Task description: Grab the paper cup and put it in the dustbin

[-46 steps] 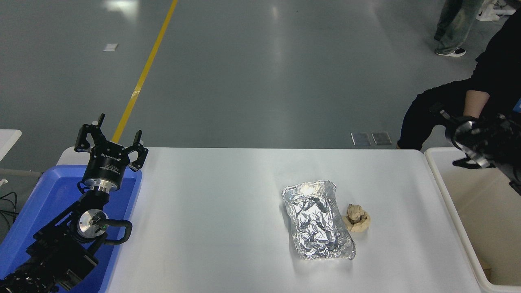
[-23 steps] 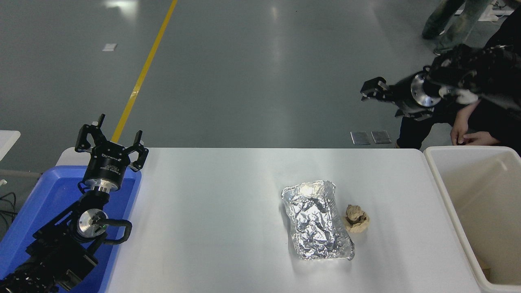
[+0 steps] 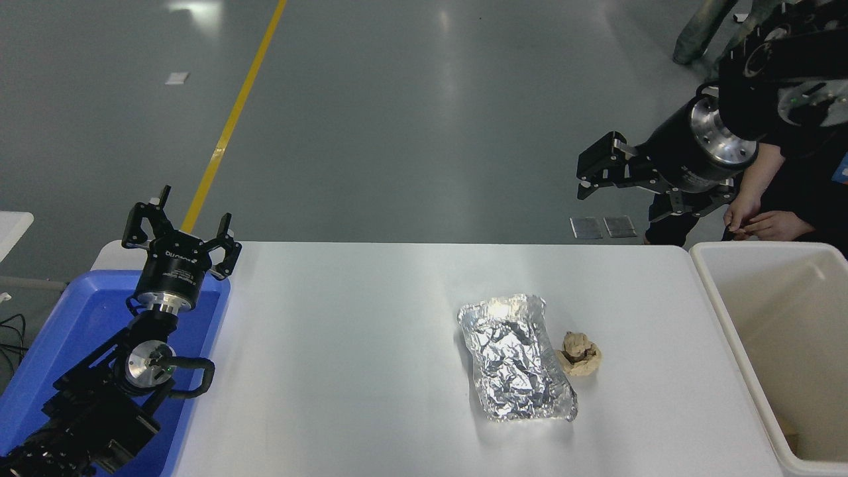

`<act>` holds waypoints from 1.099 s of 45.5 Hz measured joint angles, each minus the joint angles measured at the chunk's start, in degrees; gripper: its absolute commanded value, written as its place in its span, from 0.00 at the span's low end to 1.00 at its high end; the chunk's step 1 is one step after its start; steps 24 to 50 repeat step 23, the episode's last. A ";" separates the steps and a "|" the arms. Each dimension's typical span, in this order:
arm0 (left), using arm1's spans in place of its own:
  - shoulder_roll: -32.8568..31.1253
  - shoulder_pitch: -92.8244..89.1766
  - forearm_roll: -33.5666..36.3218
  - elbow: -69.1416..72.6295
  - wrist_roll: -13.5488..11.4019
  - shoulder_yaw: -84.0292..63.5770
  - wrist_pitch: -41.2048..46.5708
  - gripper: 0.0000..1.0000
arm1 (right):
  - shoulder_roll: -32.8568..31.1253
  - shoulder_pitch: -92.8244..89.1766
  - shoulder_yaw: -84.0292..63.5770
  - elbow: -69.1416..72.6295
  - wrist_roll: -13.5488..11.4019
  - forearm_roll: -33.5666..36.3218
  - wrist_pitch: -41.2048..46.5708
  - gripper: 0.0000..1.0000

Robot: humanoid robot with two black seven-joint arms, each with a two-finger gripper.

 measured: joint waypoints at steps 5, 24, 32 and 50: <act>0.00 0.00 0.00 0.00 -0.02 0.00 0.00 0.98 | 0.41 2.26 0.46 1.79 -0.01 -0.42 1.58 1.00; 0.00 0.00 0.01 0.00 -0.03 0.00 -0.01 0.98 | 2.40 5.98 2.39 4.11 -0.01 -1.01 5.33 1.00; 0.00 0.00 0.01 0.00 -0.03 0.00 -0.01 0.98 | 2.40 5.98 2.39 4.11 -0.01 -1.01 5.33 1.00; 0.00 0.00 0.01 0.00 -0.03 0.00 -0.01 0.98 | 2.40 5.98 2.39 4.11 -0.01 -1.01 5.33 1.00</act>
